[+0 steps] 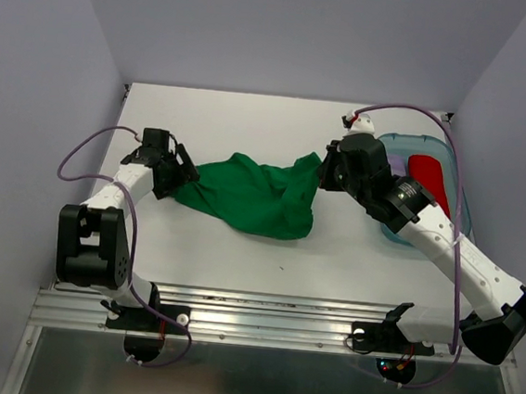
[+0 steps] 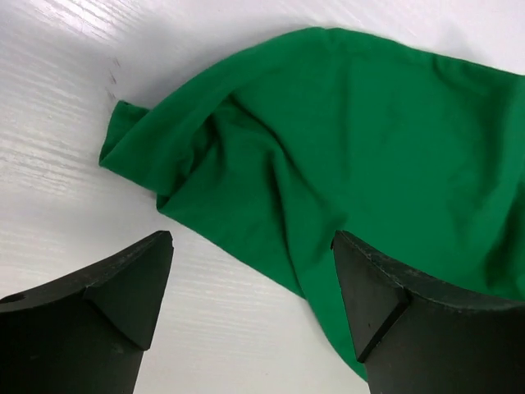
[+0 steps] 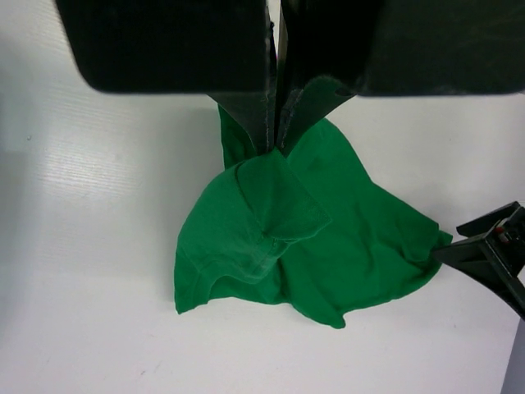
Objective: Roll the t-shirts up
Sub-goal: Flatten out the T-shirt at the center of the board.
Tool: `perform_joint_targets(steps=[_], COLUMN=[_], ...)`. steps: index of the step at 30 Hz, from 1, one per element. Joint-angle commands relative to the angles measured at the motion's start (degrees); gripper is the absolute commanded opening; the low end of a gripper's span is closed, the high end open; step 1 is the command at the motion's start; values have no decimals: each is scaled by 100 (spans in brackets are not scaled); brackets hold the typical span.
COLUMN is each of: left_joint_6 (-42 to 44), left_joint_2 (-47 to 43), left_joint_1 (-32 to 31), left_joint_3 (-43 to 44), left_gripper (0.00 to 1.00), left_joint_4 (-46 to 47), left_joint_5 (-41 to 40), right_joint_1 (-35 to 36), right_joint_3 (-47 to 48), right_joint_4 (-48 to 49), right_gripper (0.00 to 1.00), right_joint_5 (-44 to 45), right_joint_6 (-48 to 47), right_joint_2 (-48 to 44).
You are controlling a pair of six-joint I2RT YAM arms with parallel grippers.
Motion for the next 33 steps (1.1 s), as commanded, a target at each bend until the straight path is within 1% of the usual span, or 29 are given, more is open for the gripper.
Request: perform_joint_targets(steps=[1,3,4,6,8,10,12,13,14,15,16,18,19,21,22,24,25,27,28,30,33], left_joint_6=[-131,-184,-219,-237,-316,-360,-378,-369,-360,-351,-343,-246,-150,-79,-27,175,237,395,448,554,659], left_joint_2=[109,355,573,794,1128,1409,1594,1752,1797,1797,1710,1482,1141,771,412,94,-134,-329,-504,-646,-874], left_joint_1=[-41,-155,-260,-357,-497,-586,-718,-770,-849,-885,-903,-920,-920,-920,-894,-859,-780,-701,-657,-587,-569], left_joint_3=[-156,-61,-7,185,300,485,712,809,993,1065,1135,1284,1442,1688,1976,2338,2740,3190,3619,4043,5052], left_gripper=[90,88,83,79,75,74,67,59,9,9,0,0,0,0,0,0,0,0,0,0,0], left_joint_4=[505,620,620,576,506,445,374,287,138,137,32,-30,-135,-302,-468,-645,-854,-1049,-1215,-1348,-1612], left_joint_5=[-167,-376,-474,-579,-869,-1097,-1212,-1274,-1335,-1362,-1371,-1345,-1414,-1633,-1887,-2073,-2196,-2250,-2285,-2285,-2241], right_joint_1=[-16,-16,-16,-16,-16,-16,-16,-16,-16,-16,-16,-16,-16,-16,-16,-16,-16,-16,-16,-16,-16], right_joint_3=[48,22,5,-30,-74,-118,-127,-136,-136,-136,-127,-84,-66,13,48,110,188,268,355,435,549], right_joint_4=[183,200,200,209,209,209,209,209,200,200,200,192,183,183,183,183,174,174,165,165,183], right_gripper=[1,1,1,1,1,1,1,1,1,1,1,1,1,1,1,1,1,1,1,1,1], right_joint_5=[-74,-153,-171,-206,-215,-206,-198,-189,-171,-154,-136,-101,-57,-22,22,75,127,198,285,391,549], right_joint_6=[68,77,86,112,139,156,156,156,147,147,139,112,77,33,-19,-55,-107,-142,-186,-230,-345], right_joint_2=[-42,-16,-15,-24,-59,-86,-121,-138,-156,-165,-182,-209,-235,-261,-288,-288,-288,-305,-323,-358,-463])
